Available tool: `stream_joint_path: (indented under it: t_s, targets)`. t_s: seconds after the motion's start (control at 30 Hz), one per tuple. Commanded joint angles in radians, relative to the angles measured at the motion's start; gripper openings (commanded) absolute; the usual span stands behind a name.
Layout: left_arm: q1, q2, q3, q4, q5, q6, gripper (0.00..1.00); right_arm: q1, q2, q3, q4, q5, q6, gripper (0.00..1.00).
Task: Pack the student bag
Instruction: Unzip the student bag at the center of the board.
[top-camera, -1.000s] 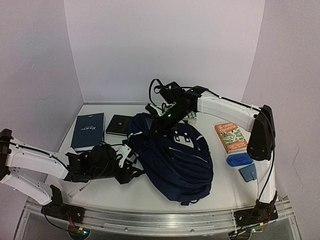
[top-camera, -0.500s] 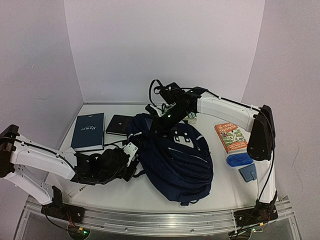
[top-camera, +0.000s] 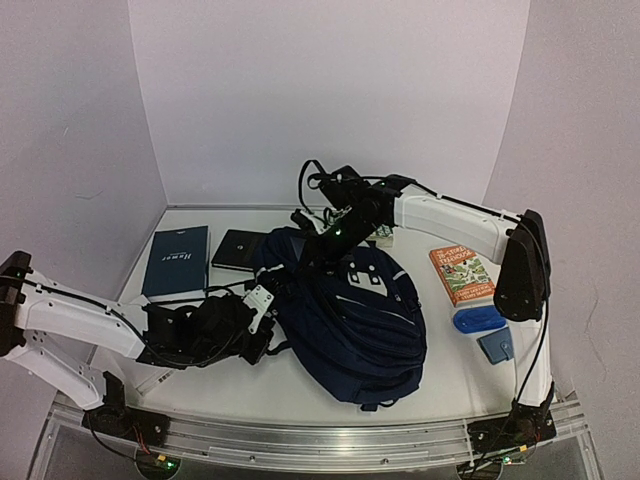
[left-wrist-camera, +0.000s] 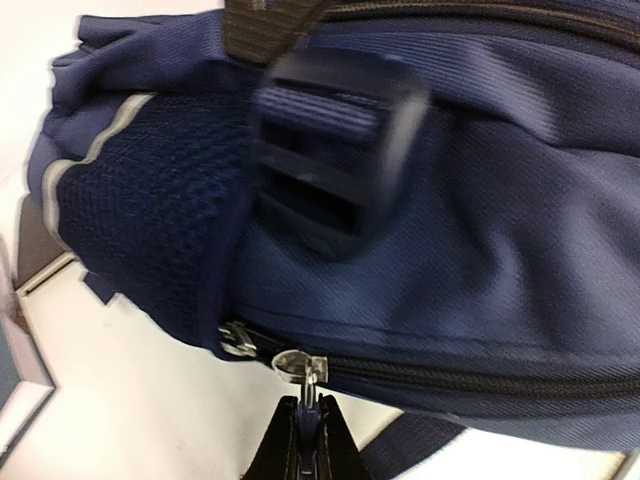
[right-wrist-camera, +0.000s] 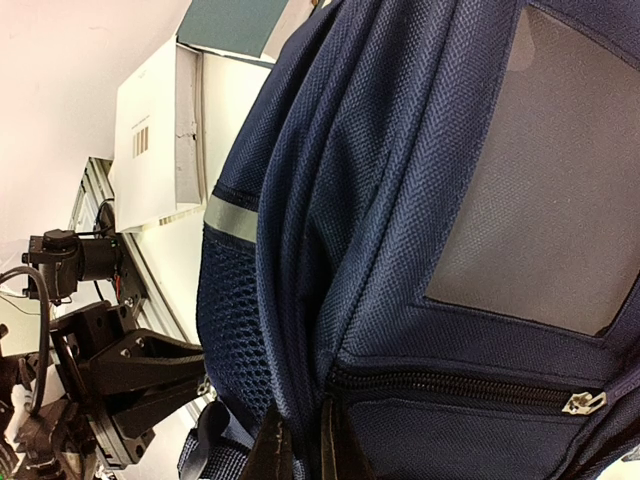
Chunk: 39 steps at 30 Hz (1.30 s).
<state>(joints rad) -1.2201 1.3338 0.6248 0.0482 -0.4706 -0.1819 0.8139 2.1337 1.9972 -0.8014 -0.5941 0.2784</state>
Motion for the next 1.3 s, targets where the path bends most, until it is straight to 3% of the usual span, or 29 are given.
stream_joint_path:
  t_s: [0.0, 0.4, 0.83, 1.27]
  targets:
    - [-0.002, -0.042, -0.01, 0.039, 0.183, -0.007, 0.0, -0.002, 0.004, 0.055, 0.042, -0.017, 0.021, 0.0]
    - [-0.064, 0.086, 0.088, 0.066, 0.434, 0.022, 0.0, -0.006, 0.049, 0.108, 0.041, 0.013, 0.033, 0.0]
    - [-0.181, 0.079, 0.149, 0.037, 0.412, 0.006, 0.0, -0.007, 0.098, 0.144, 0.041, 0.037, 0.066, 0.0]
    - [-0.251, 0.27, 0.363, 0.0, 0.413, 0.132, 0.0, -0.005, 0.153, 0.174, 0.043, 0.028, 0.109, 0.0]
